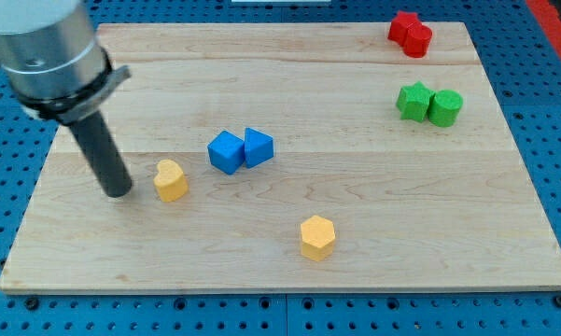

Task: Move the yellow heart towards the bottom of the blue cube

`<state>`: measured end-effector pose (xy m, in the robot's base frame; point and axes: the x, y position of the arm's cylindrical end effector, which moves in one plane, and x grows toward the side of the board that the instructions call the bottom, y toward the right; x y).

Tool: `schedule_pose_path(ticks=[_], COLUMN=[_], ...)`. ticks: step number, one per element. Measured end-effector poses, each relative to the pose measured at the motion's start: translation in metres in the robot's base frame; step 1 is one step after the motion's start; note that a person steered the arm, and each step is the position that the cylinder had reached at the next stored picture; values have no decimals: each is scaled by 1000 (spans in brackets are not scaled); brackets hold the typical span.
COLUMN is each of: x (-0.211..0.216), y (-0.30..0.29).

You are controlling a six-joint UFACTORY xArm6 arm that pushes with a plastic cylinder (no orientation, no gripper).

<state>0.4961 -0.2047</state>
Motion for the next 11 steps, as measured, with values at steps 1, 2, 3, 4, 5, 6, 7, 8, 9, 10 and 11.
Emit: schedule_pose_path(ticks=[1, 2, 3, 4, 5, 6, 7, 8, 9, 10, 11], x=[-6, -7, -7, -12, -25, -27, -27, -22, -16, -7, -6], y=[6, 42, 72, 73, 70, 101, 132, 135, 102, 94, 121])
